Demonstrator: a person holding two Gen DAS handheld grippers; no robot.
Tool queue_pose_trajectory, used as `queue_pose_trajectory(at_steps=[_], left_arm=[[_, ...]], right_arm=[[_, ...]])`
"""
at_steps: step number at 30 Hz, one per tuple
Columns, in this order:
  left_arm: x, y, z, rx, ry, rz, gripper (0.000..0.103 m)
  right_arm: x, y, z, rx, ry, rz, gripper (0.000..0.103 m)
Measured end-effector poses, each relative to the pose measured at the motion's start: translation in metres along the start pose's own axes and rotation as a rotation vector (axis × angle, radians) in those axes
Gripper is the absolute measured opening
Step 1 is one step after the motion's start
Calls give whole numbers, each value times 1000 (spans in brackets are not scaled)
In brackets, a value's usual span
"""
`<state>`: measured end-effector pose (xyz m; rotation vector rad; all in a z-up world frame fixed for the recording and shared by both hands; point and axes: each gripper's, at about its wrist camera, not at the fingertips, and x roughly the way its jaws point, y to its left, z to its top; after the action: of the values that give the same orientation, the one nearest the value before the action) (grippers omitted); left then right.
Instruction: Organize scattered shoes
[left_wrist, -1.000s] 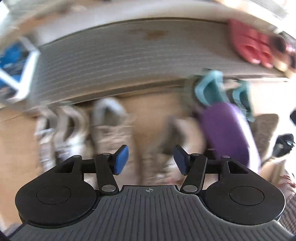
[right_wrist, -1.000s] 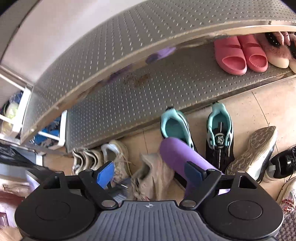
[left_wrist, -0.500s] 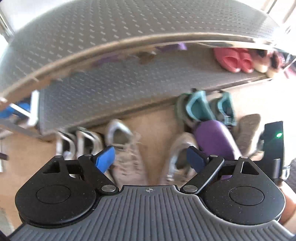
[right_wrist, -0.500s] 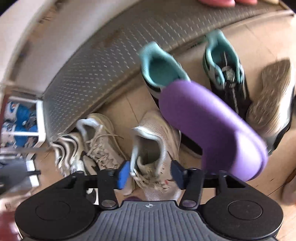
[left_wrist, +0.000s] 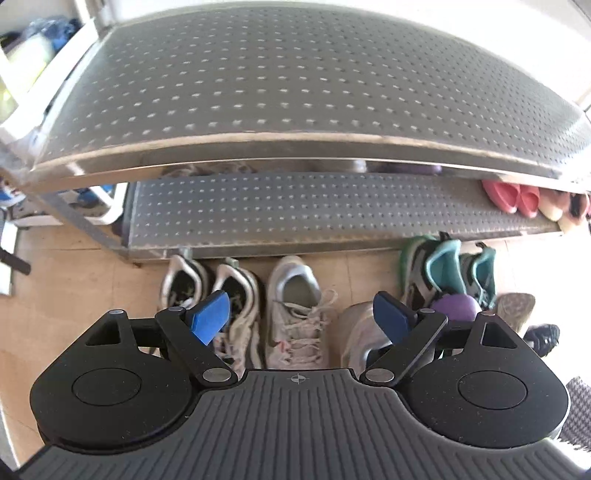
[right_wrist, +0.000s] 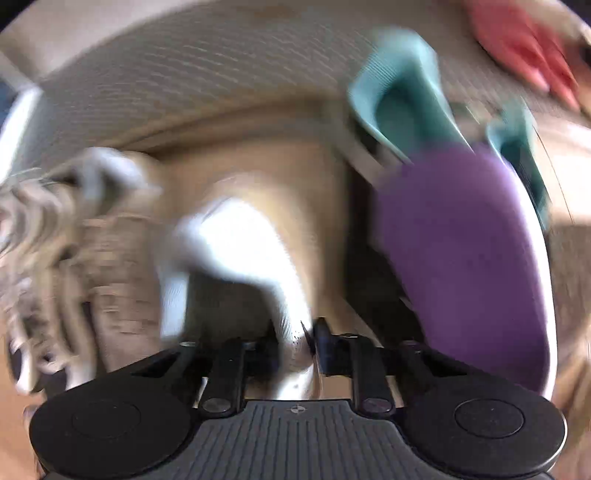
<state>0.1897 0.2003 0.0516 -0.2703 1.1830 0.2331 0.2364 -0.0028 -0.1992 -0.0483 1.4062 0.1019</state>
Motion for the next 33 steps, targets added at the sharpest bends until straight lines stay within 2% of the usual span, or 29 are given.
queue_pose_trajectory(at_steps=[11,14,15,17,19,20,22,23,25,28,30,31,33], left_arm=[[-4,18,8,-22,-29,37,89],[-5,21,11,-20,-28,38,89],[-5,21,11,-16,-25,40,89],[-3,20,11,-9,-19,43,89],[-1,20,11,-5,-12,48,89],[-1,19,10,1,-12,51,89],[-2,16,9,21,-16,57,89],[-3,13,7,34,-15,58,89],[-3,7,5,56,-12,58,89],[0,-4,-2,80,17,42,89],[3,-15,-10,117,36,36,89],[5,-21,-12,142,42,37,89],[7,-37,-31,197,47,54,89]], right_arm=[[1,49,60,-51,4,-35,15],[-6,55,67,-60,-5,-42,16],[-8,57,70,-63,-7,-45,19],[-12,61,75,-70,-13,-50,31],[-17,65,79,-76,-19,-55,80],[-20,67,82,-80,-22,-56,86],[-41,60,77,-102,-32,-31,83],[-63,49,66,-118,-33,17,83],[-85,35,50,-98,-33,59,85],[-131,-22,-8,31,30,203,86],[-177,-61,-64,95,35,264,89],[-180,-64,-75,102,27,263,92],[-219,-100,-132,166,-30,259,95]])
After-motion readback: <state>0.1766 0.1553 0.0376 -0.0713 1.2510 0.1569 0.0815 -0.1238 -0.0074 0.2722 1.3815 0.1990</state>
